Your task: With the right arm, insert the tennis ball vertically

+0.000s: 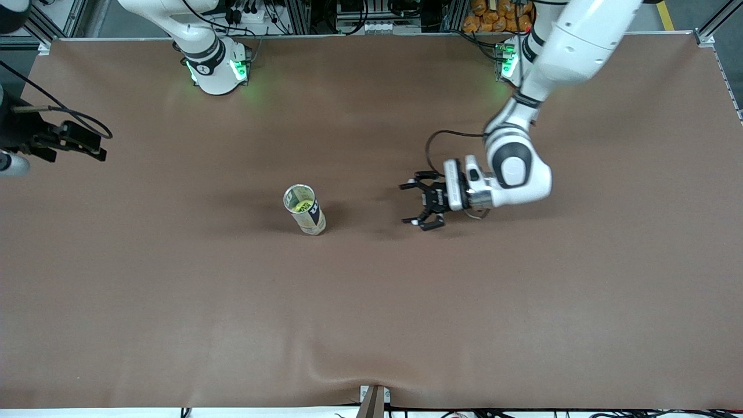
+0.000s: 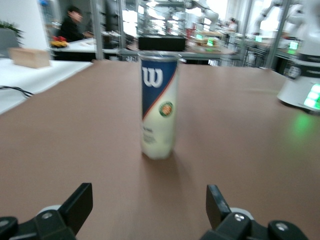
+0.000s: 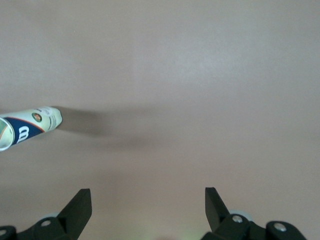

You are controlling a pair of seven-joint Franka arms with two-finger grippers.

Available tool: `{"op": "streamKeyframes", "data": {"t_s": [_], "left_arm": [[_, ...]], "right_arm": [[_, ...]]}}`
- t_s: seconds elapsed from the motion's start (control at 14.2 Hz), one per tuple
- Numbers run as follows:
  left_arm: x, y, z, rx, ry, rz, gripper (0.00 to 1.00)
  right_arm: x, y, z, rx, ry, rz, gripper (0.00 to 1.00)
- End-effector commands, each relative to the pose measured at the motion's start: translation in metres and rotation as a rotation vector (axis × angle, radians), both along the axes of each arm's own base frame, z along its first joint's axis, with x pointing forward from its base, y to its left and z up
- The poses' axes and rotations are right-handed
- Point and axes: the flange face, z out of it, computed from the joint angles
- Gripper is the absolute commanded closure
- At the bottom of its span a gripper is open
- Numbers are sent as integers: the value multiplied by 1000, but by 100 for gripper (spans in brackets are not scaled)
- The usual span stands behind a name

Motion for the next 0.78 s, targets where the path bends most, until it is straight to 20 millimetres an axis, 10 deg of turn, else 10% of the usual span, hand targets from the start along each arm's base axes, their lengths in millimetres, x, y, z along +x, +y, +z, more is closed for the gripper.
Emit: {"op": "streamKeyframes", "data": {"t_s": [0.0,0.49,0.7], "left_arm": [[13,58,14,8,42,-87,0],[56,215,62,343,131,-226,0],[78,238,95,519,221,-228,0]], "right_arm": [[-6,-7,14,-19,1,27,0],[-12,-18,18,-10,8,-84,0],[-9,-13,21,-9,-19,-81,0]]}}
